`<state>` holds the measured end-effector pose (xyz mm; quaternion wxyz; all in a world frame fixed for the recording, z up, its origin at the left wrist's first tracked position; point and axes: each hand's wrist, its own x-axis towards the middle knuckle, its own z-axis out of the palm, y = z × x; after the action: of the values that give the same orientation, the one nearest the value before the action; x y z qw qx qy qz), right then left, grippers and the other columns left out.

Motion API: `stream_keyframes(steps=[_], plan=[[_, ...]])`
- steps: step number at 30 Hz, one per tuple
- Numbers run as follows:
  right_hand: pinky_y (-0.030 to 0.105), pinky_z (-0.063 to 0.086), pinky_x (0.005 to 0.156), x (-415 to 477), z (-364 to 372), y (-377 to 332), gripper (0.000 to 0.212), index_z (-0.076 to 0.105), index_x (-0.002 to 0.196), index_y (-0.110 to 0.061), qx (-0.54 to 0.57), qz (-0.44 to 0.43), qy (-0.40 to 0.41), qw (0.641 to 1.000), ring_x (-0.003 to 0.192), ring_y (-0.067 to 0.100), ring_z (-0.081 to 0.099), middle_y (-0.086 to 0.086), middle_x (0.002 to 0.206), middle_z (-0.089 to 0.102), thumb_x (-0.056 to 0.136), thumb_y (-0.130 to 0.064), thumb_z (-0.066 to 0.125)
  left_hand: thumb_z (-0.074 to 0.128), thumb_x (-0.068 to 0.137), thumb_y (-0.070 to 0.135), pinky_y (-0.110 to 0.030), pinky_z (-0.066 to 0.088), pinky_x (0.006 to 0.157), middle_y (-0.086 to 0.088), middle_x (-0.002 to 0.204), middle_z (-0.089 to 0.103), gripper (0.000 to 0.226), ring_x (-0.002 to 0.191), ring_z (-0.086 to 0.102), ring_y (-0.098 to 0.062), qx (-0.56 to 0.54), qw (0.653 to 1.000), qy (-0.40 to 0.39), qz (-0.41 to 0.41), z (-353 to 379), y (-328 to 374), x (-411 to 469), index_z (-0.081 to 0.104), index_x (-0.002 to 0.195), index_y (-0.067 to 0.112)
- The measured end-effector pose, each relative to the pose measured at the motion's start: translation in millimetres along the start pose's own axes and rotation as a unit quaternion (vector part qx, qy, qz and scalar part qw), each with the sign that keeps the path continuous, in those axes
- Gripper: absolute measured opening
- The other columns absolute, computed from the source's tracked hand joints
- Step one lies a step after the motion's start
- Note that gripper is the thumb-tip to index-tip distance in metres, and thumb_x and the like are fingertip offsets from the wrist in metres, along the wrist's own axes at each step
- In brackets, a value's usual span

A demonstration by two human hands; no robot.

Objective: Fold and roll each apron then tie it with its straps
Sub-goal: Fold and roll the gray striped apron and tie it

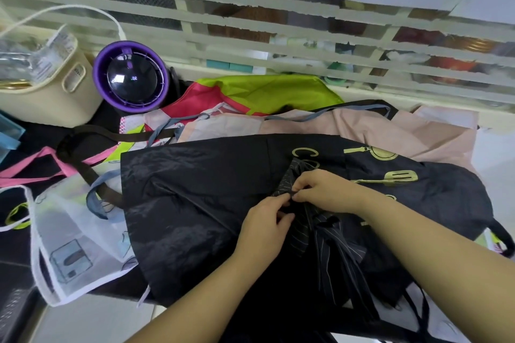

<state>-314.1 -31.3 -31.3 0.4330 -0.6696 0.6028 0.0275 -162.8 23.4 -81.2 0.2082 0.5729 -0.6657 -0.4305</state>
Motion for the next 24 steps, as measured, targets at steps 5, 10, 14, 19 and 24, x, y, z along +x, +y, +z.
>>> stream_keyframes(steps=[5, 10, 14, 19, 24], plan=[[0.035, 0.043, 0.086, -3, -2, -1, 0.015, 0.069, 0.089, -0.009, 0.071, 0.028, -0.012, 0.997, 0.087, 0.016, 0.055, 0.009, 0.096, 0.062, 0.091, -0.020, 0.059, 0.063, 0.090, 0.015, -0.012, 0.047, 0.083, 0.013, 0.105, 0.066, 0.031, 0.095, 0.062, 0.001, -0.160, 0.985, 0.020, -0.061, 5, 4, 1, 0.064, 0.119, 0.027], [0.028, 0.040, 0.082, -3, 1, -5, 0.017, 0.069, 0.090, -0.004, 0.096, 0.046, 0.006, 0.994, 0.086, 0.011, 0.052, -0.006, 0.090, 0.051, 0.090, -0.016, 0.057, 0.066, 0.088, 0.011, -0.010, 0.048, 0.083, 0.013, 0.101, 0.068, 0.026, 0.093, 0.063, 0.005, -0.200, 0.974, 0.075, -0.074, 14, 10, -2, 0.066, 0.111, 0.022], [0.029, 0.036, 0.069, -4, 2, -5, 0.025, 0.064, 0.093, 0.011, 0.117, 0.053, 0.014, 0.992, 0.078, 0.016, 0.048, 0.007, 0.087, 0.050, 0.089, -0.012, 0.056, 0.066, 0.088, 0.021, -0.016, 0.048, 0.083, 0.011, 0.104, 0.059, 0.021, 0.092, 0.059, -0.001, -0.151, 0.983, 0.066, -0.085, 17, 17, 3, 0.067, 0.109, 0.024], [0.030, 0.034, 0.072, -5, 3, -3, 0.029, 0.060, 0.093, 0.016, 0.140, 0.053, 0.013, 0.989, 0.080, 0.018, 0.045, 0.011, 0.089, 0.047, 0.089, -0.013, 0.058, 0.066, 0.089, 0.025, -0.027, 0.052, 0.083, 0.006, 0.098, 0.062, 0.005, 0.086, 0.061, -0.007, -0.186, 0.970, 0.081, -0.130, 22, 18, 7, 0.068, 0.092, 0.023], [0.026, 0.041, 0.074, -1, 4, -5, 0.016, 0.070, 0.078, -0.008, 0.150, 0.075, 0.017, 0.986, 0.083, 0.015, 0.054, 0.006, 0.091, 0.059, 0.088, -0.015, 0.059, 0.068, 0.085, 0.030, -0.036, 0.054, 0.078, 0.008, 0.096, 0.062, 0.008, 0.084, 0.061, -0.008, -0.160, 0.966, 0.117, -0.165, 30, 22, 8, 0.060, 0.087, 0.027]])
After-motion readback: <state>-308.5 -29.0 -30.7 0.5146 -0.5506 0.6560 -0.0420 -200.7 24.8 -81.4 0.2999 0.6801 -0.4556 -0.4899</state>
